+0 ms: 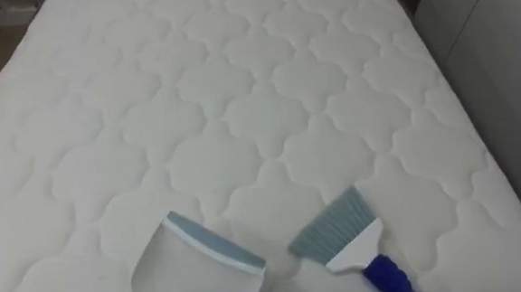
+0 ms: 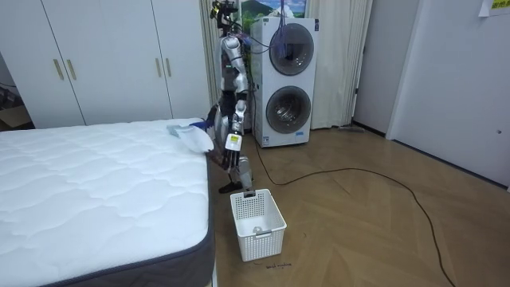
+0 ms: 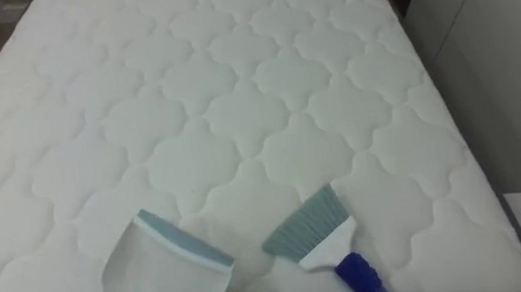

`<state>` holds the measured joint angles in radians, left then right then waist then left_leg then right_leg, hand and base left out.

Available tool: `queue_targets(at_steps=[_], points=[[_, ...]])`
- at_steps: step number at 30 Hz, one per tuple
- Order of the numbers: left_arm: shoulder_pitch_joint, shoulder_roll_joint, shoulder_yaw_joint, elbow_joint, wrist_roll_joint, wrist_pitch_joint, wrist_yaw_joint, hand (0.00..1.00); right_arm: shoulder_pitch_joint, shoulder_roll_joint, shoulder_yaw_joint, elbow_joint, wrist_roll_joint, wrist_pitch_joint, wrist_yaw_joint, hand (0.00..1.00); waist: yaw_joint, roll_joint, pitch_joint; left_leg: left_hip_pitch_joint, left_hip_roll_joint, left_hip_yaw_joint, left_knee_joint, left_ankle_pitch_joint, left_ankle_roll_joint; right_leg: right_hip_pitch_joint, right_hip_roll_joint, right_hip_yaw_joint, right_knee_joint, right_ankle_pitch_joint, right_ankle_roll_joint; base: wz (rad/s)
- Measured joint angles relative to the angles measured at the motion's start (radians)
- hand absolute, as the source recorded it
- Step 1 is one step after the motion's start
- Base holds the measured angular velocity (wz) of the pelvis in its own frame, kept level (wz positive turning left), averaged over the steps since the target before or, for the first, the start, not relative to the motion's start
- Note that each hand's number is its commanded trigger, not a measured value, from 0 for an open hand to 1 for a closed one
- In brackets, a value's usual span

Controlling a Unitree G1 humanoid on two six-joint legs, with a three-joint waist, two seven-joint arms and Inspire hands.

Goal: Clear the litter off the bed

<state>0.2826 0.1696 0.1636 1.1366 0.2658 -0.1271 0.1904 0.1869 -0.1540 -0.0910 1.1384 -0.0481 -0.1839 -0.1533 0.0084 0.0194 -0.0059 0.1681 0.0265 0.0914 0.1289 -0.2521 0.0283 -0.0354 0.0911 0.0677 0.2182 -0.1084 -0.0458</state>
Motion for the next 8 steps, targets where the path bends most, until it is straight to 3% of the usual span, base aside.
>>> queue_targets(at_steps=[2,8], points=[[0.004,-0.007,0.002,0.036,0.003,0.048,-0.019,0.00,-0.001,0.000,-0.010,0.016,0.001,0.021,0.000,0.00,0.000,0.000,-0.0004,0.001,-0.001,-0.002,0.000,-0.001,0.001,0.001,-0.001,0.002,0.002,-0.001,0.001,0.00],[0.009,-0.036,0.024,0.071,0.001,0.149,-0.071,0.00,-0.003,0.000,-0.008,0.082,-0.013,0.101,0.020,0.00,0.008,-0.004,0.0037,0.001,-0.003,-0.010,0.002,-0.004,0.002,0.003,-0.002,0.002,0.003,-0.001,0.002,0.01]])
